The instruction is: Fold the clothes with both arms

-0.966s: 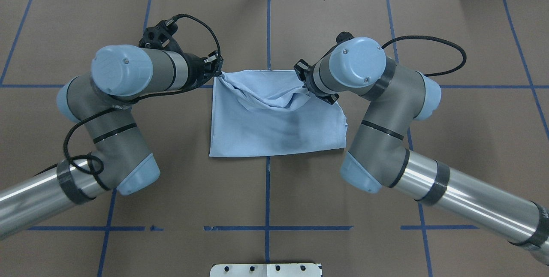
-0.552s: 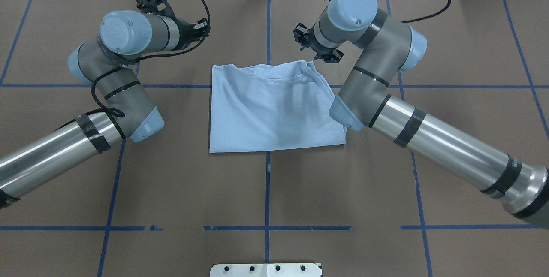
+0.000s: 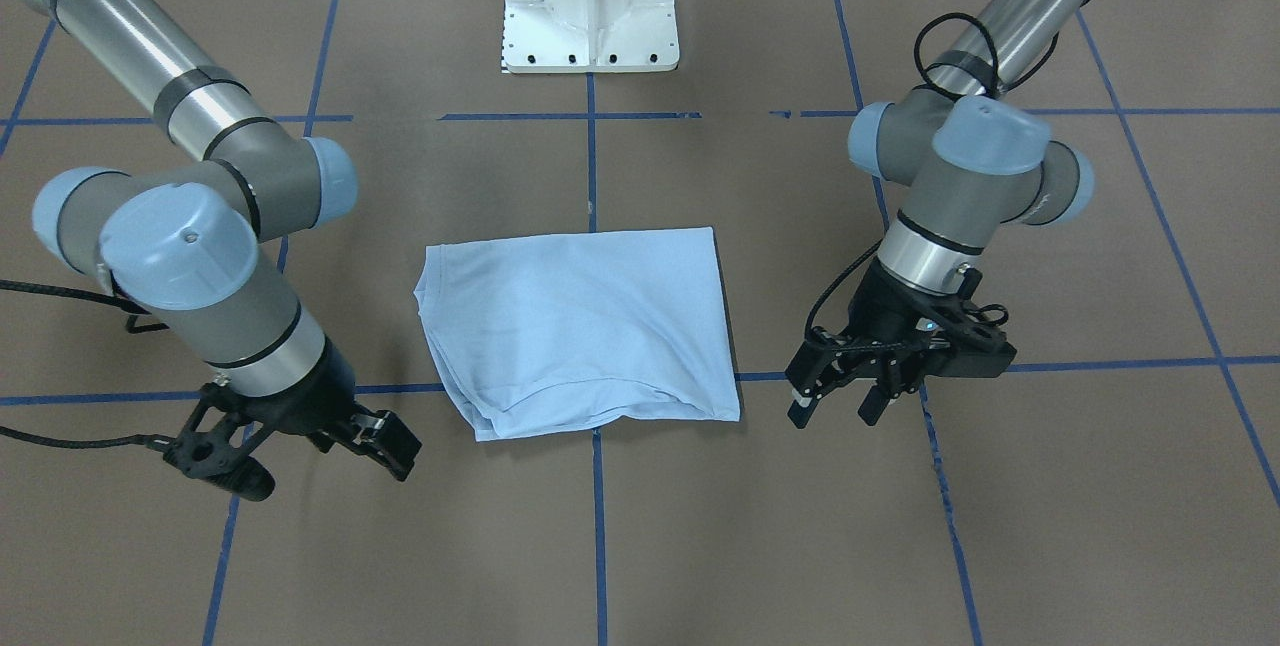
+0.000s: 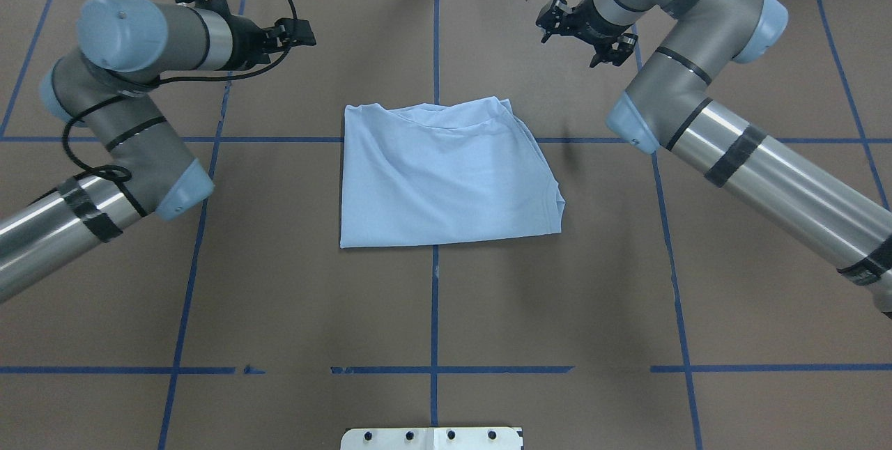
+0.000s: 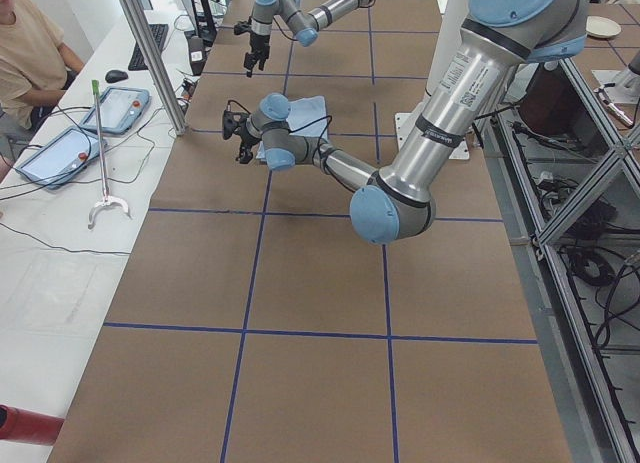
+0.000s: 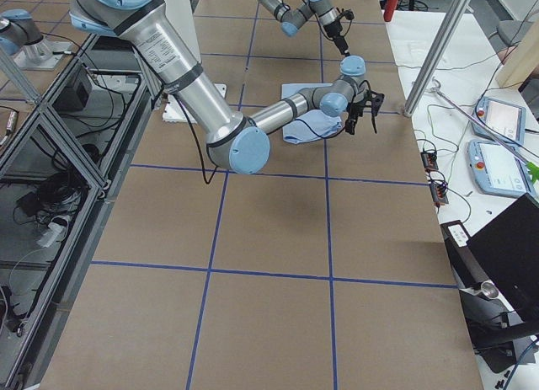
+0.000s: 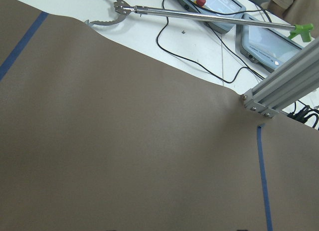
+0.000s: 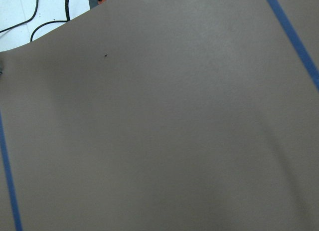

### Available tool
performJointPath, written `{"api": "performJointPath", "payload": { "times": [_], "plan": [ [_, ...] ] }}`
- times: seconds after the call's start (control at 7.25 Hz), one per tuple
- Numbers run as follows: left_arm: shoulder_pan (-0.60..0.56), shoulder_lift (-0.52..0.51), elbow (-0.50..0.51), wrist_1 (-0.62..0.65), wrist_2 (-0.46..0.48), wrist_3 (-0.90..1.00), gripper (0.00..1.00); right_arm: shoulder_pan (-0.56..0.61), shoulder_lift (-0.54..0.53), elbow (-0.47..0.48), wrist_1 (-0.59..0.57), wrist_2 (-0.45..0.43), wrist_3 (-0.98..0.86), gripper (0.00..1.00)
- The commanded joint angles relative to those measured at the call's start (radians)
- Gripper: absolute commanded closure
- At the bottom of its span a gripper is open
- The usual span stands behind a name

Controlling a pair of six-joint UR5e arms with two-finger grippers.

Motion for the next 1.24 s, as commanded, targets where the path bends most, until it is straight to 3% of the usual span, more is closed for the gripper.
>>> {"api": "performJointPath", "payload": {
  "times": [0.0,0.28,0.41,0.55,0.83,1.1],
  "plan": [
    [-0.121,0.165,-0.107,0.005,-0.190,0.342,0.00,0.144,-0.180,0.091,-0.005,0.112,-0.309,0.00],
    [-0.319,0.317,-0.132,0.006,-0.388,0.636,0.00,0.281,-0.374,0.181,-0.014,0.236,-0.608,0.00],
    [-0.411,0.342,-0.135,0.085,-0.420,0.785,0.00,0.338,-0.488,0.251,-0.040,0.276,-0.725,0.00],
    [-0.468,0.365,-0.187,0.255,-0.421,0.943,0.00,0.388,-0.595,0.325,-0.082,0.298,-0.866,0.00],
    [-0.595,0.376,-0.209,0.530,-0.446,1.243,0.00,0.483,-0.682,0.439,-0.267,0.300,-1.093,0.00],
    [-0.616,0.416,-0.227,0.545,-0.451,1.257,0.00,0.518,-0.713,0.458,-0.305,0.296,-1.157,0.00]
  ]
}}
